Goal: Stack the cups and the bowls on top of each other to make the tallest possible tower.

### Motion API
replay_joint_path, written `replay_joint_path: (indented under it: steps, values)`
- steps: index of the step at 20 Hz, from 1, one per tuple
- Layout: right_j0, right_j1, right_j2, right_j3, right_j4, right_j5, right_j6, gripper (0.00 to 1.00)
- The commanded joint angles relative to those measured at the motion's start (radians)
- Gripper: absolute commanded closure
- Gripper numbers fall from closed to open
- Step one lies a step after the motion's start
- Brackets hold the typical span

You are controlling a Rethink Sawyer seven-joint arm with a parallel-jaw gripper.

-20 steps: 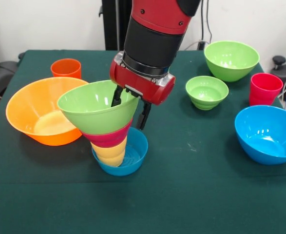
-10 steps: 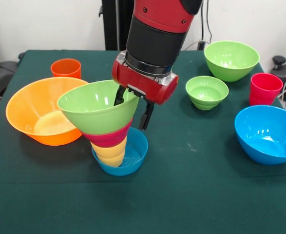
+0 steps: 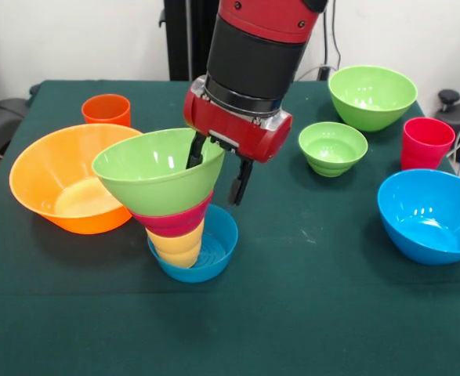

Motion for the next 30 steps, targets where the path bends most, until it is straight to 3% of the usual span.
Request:
replay_joint_path:
  steps: [1, 11, 19, 30]
  values:
    - [0.029, -0.019, 0.066, 0.003, -0.064, 0.148, -0.105, 0.00]
    - [0.027, -0.060, 0.076, 0.050, -0.050, 0.159, -0.090, 0.00]
    - [0.005, -0.130, 0.105, 0.135, -0.037, 0.158, -0.136, 0.00]
    - [-0.050, -0.268, 0.209, 0.382, 0.019, 0.110, -0.166, 0.00]
